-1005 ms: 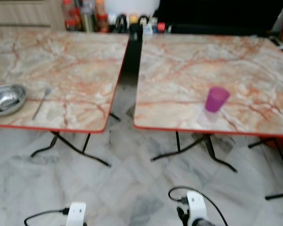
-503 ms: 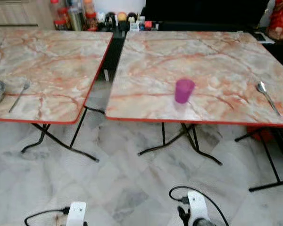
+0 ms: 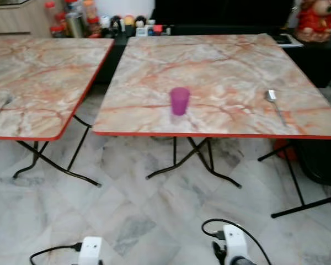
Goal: Setting the table
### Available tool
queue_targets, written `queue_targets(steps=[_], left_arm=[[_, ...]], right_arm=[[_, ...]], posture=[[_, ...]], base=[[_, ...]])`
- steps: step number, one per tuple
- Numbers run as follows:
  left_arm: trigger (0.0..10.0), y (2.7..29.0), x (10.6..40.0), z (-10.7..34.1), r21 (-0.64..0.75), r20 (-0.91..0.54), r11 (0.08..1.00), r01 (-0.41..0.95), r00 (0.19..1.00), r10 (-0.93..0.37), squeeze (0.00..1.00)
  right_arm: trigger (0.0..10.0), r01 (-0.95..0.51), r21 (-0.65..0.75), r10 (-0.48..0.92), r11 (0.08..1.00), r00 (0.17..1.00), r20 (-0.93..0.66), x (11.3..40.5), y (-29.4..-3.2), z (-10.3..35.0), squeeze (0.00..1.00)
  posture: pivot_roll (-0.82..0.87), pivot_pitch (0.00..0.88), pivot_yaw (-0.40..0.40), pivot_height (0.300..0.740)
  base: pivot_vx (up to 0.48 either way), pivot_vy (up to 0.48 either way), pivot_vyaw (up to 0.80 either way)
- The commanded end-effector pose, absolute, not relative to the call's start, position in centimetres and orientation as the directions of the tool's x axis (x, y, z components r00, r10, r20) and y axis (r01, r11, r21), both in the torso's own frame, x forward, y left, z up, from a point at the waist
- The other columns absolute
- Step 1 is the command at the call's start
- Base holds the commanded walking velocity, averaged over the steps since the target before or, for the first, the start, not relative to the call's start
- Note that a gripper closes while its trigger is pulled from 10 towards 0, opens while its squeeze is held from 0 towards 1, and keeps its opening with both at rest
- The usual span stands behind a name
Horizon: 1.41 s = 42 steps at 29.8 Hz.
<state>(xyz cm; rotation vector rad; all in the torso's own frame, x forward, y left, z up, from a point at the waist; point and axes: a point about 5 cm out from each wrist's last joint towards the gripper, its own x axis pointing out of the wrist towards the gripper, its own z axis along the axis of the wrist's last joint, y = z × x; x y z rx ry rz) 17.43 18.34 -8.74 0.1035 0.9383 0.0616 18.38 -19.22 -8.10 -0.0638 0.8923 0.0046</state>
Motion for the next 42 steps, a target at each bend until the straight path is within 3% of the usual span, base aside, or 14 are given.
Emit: queue_targets(steps=[1, 13, 21, 23, 25, 31, 42], left_arm=[[10.0, 19.5, 17.1, -8.8, 0.153, -0.806, 0.988, 0.006, 0.579, 0.121, 0.00], [10.0, 20.1, 17.1, -8.6, 0.178, -0.798, 0.984, 0.018, 0.588, 0.133, 0.00], [10.0, 19.9, 17.2, -8.5, 0.164, -0.785, 0.986, 0.015, 0.608, 0.121, 0.00], [10.0, 19.9, 17.2, -8.5, 0.164, -0.784, 0.986, 0.015, 0.609, 0.121, 0.00], [10.0, 19.9, 17.2, -8.5, 0.166, -0.784, 0.986, 0.017, 0.609, 0.122, 0.00], [10.0, 19.9, 17.4, -8.4, 0.165, -0.779, 0.986, 0.024, 0.617, 0.115, 0.00], [10.0, 19.1, 18.1, -8.2, 0.144, -0.762, 0.989, 0.022, 0.640, 0.096, 0.00]], right_arm=[[10.0, -0.042, -0.033, 0.002, 0.999, 0.647, -0.763, 18.9, -18.1, -8.0, 0.00], [10.0, 0.030, -0.066, -0.063, 0.997, 0.815, -0.576, 22.3, -19.4, -5.1, 0.00], [10.0, 0.035, -0.099, -0.063, 0.995, 0.952, -0.298, 26.0, -18.7, -0.9, 0.00], [10.0, 0.043, -0.092, -0.058, 0.995, 0.985, -0.164, 27.6, -17.9, 1.5, 0.00], [10.0, 0.067, -0.136, -0.077, 0.988, 0.995, -0.070, 28.8, -17.5, 3.7, 0.00], [10.0, 0.085, -0.097, -0.069, 0.992, 0.985, 0.159, 31.0, -17.2, 9.7, 0.00], [10.0, 0.090, -0.069, -0.077, 0.994, 0.983, 0.168, 31.7, -16.5, 11.5, 0.00]], posture=[[-0.04, 0.017, -0.013, 0.740], [-0.05, 0.000, -0.006, 0.740], [-0.06, 0.000, -0.010, 0.740], [-0.06, 0.000, -0.010, 0.740], [-0.06, 0.000, -0.010, 0.740], [-0.07, 0.000, -0.012, 0.740], [-0.07, 0.000, -0.019, 0.740]], base=[[0.000, -0.304, 0.00], [0.000, -0.025, 0.00], [0.000, 0.000, 0.00], [0.000, 0.000, 0.00], [0.000, 0.000, 0.00], [0.000, 0.000, 0.00], [0.155, 0.000, -0.44]])
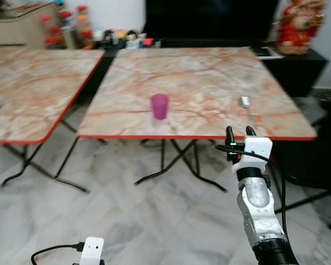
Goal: Setting the table
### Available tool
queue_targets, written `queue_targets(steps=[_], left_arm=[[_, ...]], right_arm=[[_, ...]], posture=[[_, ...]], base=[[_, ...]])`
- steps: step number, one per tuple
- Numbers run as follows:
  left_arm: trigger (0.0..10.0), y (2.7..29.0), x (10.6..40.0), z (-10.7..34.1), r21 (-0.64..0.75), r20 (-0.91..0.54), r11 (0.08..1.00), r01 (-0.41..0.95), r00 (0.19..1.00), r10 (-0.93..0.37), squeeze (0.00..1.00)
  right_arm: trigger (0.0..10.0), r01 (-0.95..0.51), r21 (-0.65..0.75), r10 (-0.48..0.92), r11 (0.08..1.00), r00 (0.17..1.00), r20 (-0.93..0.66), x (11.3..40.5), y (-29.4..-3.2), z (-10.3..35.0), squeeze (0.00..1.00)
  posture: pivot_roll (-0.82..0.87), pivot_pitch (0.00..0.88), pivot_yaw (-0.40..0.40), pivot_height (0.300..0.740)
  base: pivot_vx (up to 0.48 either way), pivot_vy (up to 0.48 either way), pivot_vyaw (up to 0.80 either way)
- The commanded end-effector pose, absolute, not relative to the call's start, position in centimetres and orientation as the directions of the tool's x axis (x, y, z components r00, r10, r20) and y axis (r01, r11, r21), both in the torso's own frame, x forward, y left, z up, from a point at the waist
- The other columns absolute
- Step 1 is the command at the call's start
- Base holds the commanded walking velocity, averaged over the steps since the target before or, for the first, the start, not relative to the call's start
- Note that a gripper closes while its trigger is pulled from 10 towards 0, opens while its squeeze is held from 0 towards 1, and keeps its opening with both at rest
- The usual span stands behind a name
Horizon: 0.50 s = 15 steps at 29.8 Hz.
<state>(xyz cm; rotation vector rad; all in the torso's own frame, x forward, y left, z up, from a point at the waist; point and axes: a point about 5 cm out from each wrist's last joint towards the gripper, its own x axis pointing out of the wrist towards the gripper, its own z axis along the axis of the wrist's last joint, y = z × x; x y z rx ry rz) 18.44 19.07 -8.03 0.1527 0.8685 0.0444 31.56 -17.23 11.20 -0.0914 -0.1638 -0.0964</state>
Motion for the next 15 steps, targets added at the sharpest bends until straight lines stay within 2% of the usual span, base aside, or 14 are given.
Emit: queue_targets(steps=[1, 7, 11, 15], left_arm=[[10.0, 19.1, 18.1, -8.2, 0.144, -0.763, 0.989, 0.023, 0.639, 0.096, 0.00], [10.0, 19.2, 18.0, -8.3, 0.161, -0.772, 0.986, 0.037, 0.627, 0.103, 0.00], [10.0, 19.4, 18.2, -8.2, 0.165, -0.769, 0.986, 0.027, 0.629, 0.112, 0.00], [10.0, 19.6, 18.4, -8.1, 0.169, -0.768, 0.985, 0.022, 0.630, 0.117, 0.00]], right_arm=[[10.0, 0.079, -0.065, -0.067, 0.995, 0.984, 0.168, 31.6, -16.2, 11.5, 0.00], [10.0, 0.033, -0.042, -0.026, 0.999, 0.987, 0.159, 31.5, -15.0, 11.7, 0.00], [10.0, 0.003, -0.058, 0.006, 0.998, 0.987, 0.159, 32.0, -14.1, 12.2, 0.00], [10.0, 0.021, -0.043, -0.013, 0.999, 0.986, 0.164, 32.6, -13.8, 12.7, 0.00]], posture=[[-0.07, 0.000, -0.019, 0.740], [-0.07, 0.000, -0.017, 0.740], [-0.08, 0.000, -0.013, 0.740], [-0.07, 0.000, -0.018, 0.740]], base=[[0.000, 0.000, 0.00], [0.000, 0.000, 0.00], [0.000, -0.298, 0.00], [0.000, -0.337, 0.69]])
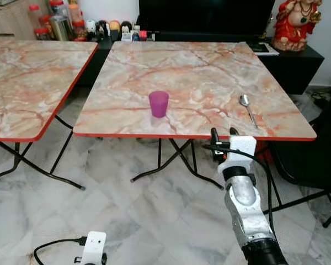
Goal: Setting the table
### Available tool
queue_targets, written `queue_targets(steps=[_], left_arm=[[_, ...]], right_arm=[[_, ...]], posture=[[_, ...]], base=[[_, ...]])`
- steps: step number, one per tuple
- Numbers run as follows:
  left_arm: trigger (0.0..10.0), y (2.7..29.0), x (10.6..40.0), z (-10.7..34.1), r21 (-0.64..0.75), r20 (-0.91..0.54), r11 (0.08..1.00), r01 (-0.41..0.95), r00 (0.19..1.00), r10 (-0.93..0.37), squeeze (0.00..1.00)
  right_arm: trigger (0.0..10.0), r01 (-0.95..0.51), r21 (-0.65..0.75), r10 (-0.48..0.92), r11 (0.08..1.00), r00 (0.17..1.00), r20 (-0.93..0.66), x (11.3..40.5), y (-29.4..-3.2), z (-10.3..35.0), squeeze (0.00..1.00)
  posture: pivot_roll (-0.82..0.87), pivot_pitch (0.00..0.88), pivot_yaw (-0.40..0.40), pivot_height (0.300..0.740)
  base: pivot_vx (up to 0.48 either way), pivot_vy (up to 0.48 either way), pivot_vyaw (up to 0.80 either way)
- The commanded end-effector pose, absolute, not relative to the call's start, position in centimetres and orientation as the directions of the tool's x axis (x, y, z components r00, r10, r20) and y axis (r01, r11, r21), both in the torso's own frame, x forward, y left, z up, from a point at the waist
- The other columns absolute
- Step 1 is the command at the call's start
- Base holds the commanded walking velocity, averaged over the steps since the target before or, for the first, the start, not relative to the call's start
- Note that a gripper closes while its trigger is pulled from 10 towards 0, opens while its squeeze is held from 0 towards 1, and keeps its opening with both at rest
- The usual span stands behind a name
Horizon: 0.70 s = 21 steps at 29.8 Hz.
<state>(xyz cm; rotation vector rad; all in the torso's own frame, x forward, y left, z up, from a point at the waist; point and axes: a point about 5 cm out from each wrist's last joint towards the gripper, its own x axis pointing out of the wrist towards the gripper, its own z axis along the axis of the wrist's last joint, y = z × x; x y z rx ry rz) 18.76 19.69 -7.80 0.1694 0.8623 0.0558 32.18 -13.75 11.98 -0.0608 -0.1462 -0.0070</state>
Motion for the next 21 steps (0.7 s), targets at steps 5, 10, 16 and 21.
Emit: queue_targets(steps=[5, 10, 16, 21], left_arm=[[10.0, 19.62, 18.46, -8.02, 0.167, -0.767, 0.986, 0.013, 0.631, 0.122, 0.00], [10.0, 19.64, 18.28, -8.10, 0.166, -0.768, 0.986, 0.006, 0.628, 0.125, 0.00], [10.0, 19.75, 18.31, -8.03, 0.155, -0.758, 0.988, -0.020, 0.639, 0.132, 0.00], [10.0, 19.79, 18.29, -8.05, 0.152, -0.762, 0.988, -0.024, 0.634, 0.133, 0.00]], right_arm=[[10.0, 0.010, -0.037, -0.004, 0.999, 0.987, 0.161, 32.75, -13.67, 12.96, 0.00], [10.0, 0.002, -0.050, 0.005, 0.999, 0.989, 0.147, 32.65, -13.48, 12.76, 0.00], [10.0, -0.002, -0.040, 0.008, 0.999, 0.988, 0.152, 32.60, -13.31, 12.91, 0.00], [10.0, -0.010, -0.036, 0.015, 0.999, 0.989, 0.144, 32.66, -12.90, 12.90, 0.00]], posture=[[-0.06, 0.000, -0.020, 0.740], [-0.06, 0.014, -0.022, 0.740], [-0.06, 0.028, -0.021, 0.740], [-0.05, 0.037, -0.022, 0.740]], base=[[0.000, -0.349, 0.08], [0.000, -0.340, 0.00], [0.000, -0.050, 0.00], [0.000, 0.000, 0.00]])
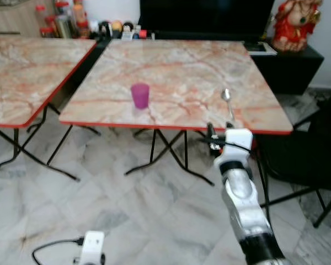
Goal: Setting the table
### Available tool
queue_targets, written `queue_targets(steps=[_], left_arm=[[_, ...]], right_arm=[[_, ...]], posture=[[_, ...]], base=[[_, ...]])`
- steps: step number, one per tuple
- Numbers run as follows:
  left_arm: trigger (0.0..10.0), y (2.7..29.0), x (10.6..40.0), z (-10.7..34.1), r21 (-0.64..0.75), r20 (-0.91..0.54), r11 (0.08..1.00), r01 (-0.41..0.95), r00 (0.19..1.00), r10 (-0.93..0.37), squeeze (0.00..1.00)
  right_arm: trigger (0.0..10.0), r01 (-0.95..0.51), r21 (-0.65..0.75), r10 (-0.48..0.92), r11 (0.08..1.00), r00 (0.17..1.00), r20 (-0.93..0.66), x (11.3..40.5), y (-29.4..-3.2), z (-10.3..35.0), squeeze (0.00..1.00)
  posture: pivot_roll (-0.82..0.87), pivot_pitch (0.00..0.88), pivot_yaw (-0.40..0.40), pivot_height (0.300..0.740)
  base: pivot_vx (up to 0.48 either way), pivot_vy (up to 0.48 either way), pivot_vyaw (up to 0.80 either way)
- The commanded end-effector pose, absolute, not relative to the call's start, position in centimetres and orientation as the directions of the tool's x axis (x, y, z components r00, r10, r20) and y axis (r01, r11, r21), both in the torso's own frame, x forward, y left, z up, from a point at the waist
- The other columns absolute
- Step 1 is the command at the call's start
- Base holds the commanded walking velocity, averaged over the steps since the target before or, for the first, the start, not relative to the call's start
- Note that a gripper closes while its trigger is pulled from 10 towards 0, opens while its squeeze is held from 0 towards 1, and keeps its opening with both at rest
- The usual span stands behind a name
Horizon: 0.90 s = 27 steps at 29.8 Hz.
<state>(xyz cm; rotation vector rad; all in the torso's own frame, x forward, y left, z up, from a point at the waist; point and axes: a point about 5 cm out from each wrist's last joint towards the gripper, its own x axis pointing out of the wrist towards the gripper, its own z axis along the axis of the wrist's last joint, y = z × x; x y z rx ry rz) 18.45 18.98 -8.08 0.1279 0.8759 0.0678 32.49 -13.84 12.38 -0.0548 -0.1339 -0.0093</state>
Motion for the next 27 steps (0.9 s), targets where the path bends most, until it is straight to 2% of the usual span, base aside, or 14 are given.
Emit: queue_targets(steps=[1, 13, 16, 27], left_arm=[[10.0, 19.83, 18.29, -8.05, 0.152, -0.763, 0.988, -0.028, 0.633, 0.135, 0.00], [10.0, 20.06, 18.17, -8.09, 0.151, -0.768, 0.988, -0.034, 0.625, 0.139, 0.00], [10.0, 20.04, 18.17, -8.10, 0.148, -0.770, 0.988, -0.034, 0.623, 0.137, 0.00], [10.0, 19.78, 18.22, -8.12, 0.143, -0.771, 0.989, -0.029, 0.623, 0.129, 0.00]], right_arm=[[10.0, -0.012, -0.034, 0.016, 0.999, 0.990, 0.143, 32.68, -12.82, 12.91, 0.00], [10.0, -0.011, -0.030, 0.014, 0.999, 0.993, 0.120, 32.75, -12.40, 12.80, 0.00], [10.0, -0.013, -0.025, 0.016, 1.000, 0.992, 0.127, 32.68, -12.51, 12.80, 0.00], [10.0, -0.015, -0.029, 0.019, 0.999, 0.991, 0.134, 32.80, -12.44, 13.11, 0.00]], posture=[[-0.05, 0.042, -0.022, 0.740], [-0.05, 0.056, -0.010, 0.740], [-0.06, 0.058, -0.009, 0.740], [-0.06, 0.061, -0.008, 0.740]], base=[[0.000, 0.000, 0.00], [0.243, 0.000, 0.00], [0.312, 0.000, -0.80], [0.316, 0.000, 0.00]])
